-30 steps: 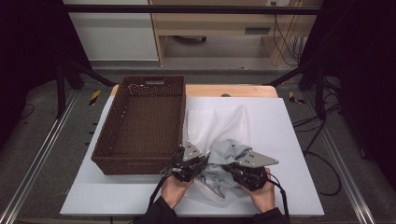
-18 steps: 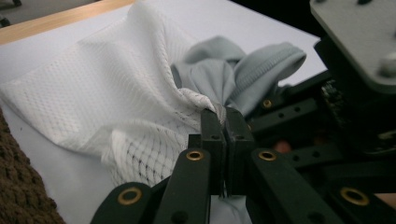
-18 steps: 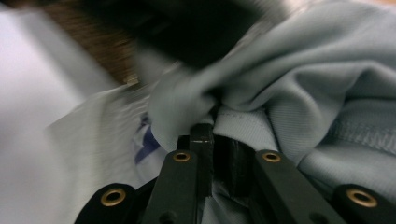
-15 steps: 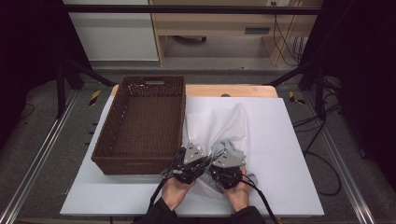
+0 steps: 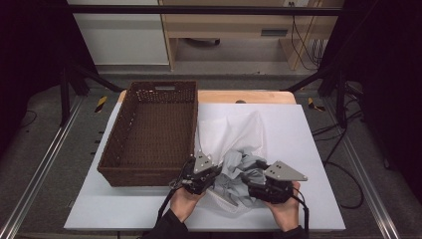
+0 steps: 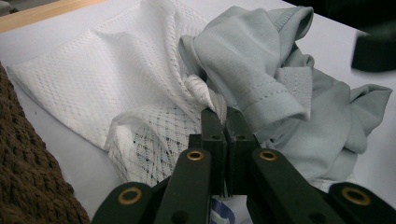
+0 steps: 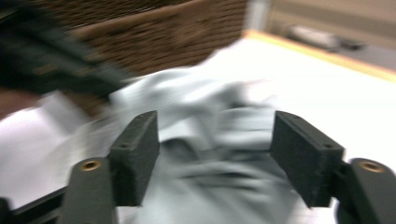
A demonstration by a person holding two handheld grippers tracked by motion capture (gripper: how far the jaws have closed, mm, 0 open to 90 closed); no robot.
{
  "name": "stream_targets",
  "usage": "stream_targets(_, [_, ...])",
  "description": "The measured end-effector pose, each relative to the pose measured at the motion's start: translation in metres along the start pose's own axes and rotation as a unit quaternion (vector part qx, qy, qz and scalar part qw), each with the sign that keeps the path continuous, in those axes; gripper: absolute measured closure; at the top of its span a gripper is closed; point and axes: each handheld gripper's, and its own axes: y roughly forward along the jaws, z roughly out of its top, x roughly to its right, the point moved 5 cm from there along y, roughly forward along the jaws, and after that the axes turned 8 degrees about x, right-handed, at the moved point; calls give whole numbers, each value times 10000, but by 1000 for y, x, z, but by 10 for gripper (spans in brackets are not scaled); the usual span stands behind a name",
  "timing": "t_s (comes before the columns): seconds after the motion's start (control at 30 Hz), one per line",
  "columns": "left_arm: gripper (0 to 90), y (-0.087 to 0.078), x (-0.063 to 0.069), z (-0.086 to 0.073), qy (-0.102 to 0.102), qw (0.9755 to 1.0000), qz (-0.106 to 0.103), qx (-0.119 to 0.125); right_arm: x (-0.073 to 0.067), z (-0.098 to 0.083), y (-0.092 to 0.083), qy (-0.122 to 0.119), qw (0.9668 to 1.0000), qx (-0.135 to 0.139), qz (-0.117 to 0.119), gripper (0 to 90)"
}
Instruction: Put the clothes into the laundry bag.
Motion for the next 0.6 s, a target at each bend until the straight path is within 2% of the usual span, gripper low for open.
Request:
stream_targets(0.07, [880,0,1,0,16,10000,-2,-6,14,2,7,58,9998,-54,-189,233])
stream_targets(0.13, [880,0,1,0,23,10000,-7,-3,24,-2,21,281,9989,-245,-282,206])
stream_targets(0.23, [880,1,0,0,15,10000,-11,-4,27,-11,46,514,9975,-485,-39,227])
stream_targets(0.3, [880,1,-1,0,22,10000,10,-8,21,-17,58,600,9959,-630,239,304])
stream_targets(0.33, [880,0,-1,0,17,10000,15,-5,18,-20,62,637,9948,-682,397,377])
stream_targets(0.4, [880,0,-2,1,4,10000,32,4,9,-24,65,676,9920,-799,706,561])
stream_targets(0.47, [880,-1,-2,1,-10,10000,32,4,2,-25,61,497,9913,-855,864,741])
stream_targets(0.5, [881,-2,-2,2,-22,10000,45,24,-1,-24,58,404,9918,-808,906,788])
stream_targets(0.6, [881,-4,-3,5,-56,10000,36,69,-11,-19,42,261,9907,-600,1196,818])
